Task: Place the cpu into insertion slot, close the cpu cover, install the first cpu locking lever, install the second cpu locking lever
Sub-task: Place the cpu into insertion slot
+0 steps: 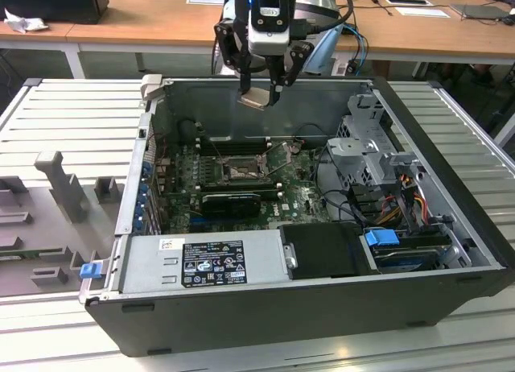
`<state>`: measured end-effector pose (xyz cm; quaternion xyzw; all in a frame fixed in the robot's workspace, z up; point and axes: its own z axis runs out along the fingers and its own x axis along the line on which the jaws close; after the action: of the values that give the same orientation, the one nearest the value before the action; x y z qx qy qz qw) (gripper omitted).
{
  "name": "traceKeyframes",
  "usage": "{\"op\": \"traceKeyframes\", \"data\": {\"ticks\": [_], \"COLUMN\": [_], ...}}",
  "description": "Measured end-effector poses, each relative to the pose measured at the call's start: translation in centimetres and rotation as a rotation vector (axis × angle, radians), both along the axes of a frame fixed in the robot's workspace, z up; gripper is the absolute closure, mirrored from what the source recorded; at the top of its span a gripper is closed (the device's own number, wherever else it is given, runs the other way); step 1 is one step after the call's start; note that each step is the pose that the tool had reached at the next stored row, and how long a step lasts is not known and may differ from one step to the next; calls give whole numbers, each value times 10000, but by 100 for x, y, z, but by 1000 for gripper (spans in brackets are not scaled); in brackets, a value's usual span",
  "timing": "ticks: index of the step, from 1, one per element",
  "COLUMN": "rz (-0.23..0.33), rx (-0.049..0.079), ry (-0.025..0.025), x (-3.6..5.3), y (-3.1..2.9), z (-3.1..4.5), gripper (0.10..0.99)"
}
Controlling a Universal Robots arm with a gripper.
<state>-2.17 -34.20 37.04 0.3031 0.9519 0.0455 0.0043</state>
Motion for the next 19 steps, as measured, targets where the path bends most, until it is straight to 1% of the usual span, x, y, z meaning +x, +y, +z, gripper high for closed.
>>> {"op": "traceKeyframes", "data": {"ticks": [3, 16, 17, 19], "rz": [-196, -221, -278, -575], "rx": [0, -1, -3, 0], "ry": [0, 0, 1, 0], "x": [0, 0, 0, 0], "y": [1, 0, 0, 0], "z": [-8, -90, -92, -94], "gripper": [561, 561, 561, 561]}}
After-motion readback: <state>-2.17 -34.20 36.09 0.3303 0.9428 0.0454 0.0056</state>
